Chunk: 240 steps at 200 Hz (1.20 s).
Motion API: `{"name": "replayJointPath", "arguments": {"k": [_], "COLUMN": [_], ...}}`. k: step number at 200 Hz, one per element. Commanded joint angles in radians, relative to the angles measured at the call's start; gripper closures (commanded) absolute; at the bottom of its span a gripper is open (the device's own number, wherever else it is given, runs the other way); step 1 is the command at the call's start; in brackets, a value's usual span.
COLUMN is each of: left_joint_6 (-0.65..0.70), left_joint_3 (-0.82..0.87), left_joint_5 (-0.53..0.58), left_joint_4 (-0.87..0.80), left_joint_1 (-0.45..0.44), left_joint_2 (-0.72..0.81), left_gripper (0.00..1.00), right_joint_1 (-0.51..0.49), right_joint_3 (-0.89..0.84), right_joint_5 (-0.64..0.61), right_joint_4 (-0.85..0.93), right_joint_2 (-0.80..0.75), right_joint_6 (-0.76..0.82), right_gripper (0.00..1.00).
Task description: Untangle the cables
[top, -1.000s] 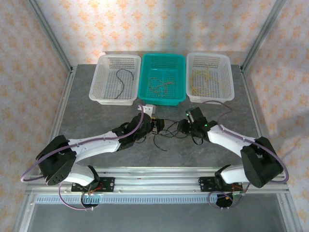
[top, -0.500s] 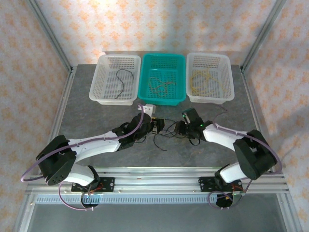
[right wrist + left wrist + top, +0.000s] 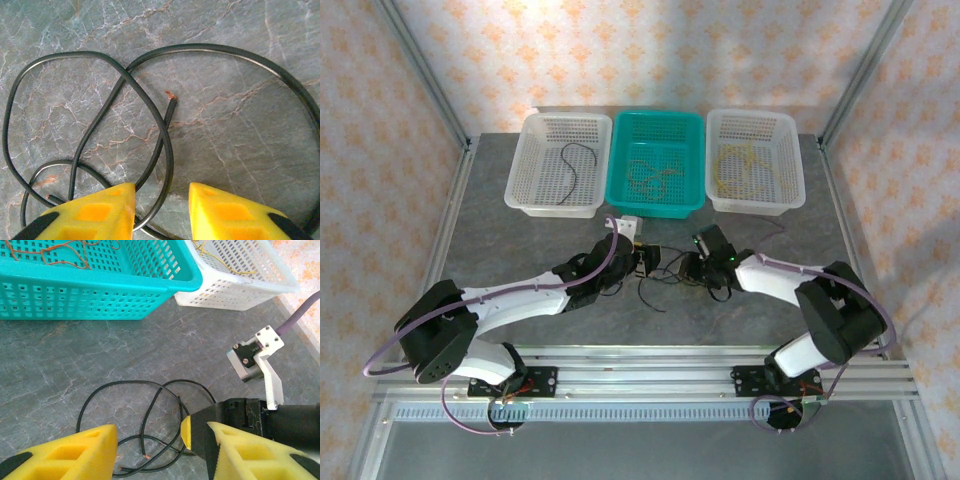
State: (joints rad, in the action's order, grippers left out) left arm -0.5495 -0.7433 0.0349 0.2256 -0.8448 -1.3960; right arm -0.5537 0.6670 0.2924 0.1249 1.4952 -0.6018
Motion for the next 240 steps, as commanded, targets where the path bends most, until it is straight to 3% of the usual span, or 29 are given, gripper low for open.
{"name": "replayJointPath", "arguments": {"k": [1,37,80,110,153,173,187,218,240], "left_joint_6": [0.01,-0.001,-0.052,-0.084,-0.052,-0.043,-0.014,0.004,0.003], "left_joint_3": [-0.015,-0.01,0.034,0.068,0.046,0.028,0.017,0.006,0.019], "left_joint_5": [0.019,0.013,-0.044,-0.088,-0.112,-0.189,-0.25,-0.261,-0.246], "left_joint_4": [0.017,0.04,0.119,0.172,0.159,0.178,0.187,0.166,0.166], "left_joint_1": [-0.007,-0.004,0.04,0.082,0.112,0.142,0.163,0.165,0.165], "left_joint_2": [0.019,0.022,0.048,0.065,0.074,0.064,0.053,0.044,0.055], "left_gripper": [0.5,0.5,0.5,0.5,0.5,0.49,0.49,0.49,0.49], "right_joint_1": [-0.005,-0.008,-0.011,-0.011,-0.011,-0.011,-0.011,-0.011,-0.022], "right_joint_3": [0.013,0.009,-0.015,-0.025,0.04,0.08,0.106,0.143,0.102], "right_joint_5": [-0.016,-0.035,-0.194,-0.27,-0.266,-0.256,-0.26,-0.239,-0.234], "right_joint_4": [-0.035,-0.059,-0.04,-0.033,-0.001,0.025,0.054,0.157,0.137], "right_joint_2": [0.006,-0.037,-0.229,-0.367,-0.521,-0.546,-0.536,-0.428,-0.375], "right_joint_6": [0.0,-0.005,0.036,0.159,0.37,0.425,0.431,0.367,0.227], "right_gripper": [0.69,0.8,1.0,1.0,1.0,1.0,1.0,1.0,0.85]}}
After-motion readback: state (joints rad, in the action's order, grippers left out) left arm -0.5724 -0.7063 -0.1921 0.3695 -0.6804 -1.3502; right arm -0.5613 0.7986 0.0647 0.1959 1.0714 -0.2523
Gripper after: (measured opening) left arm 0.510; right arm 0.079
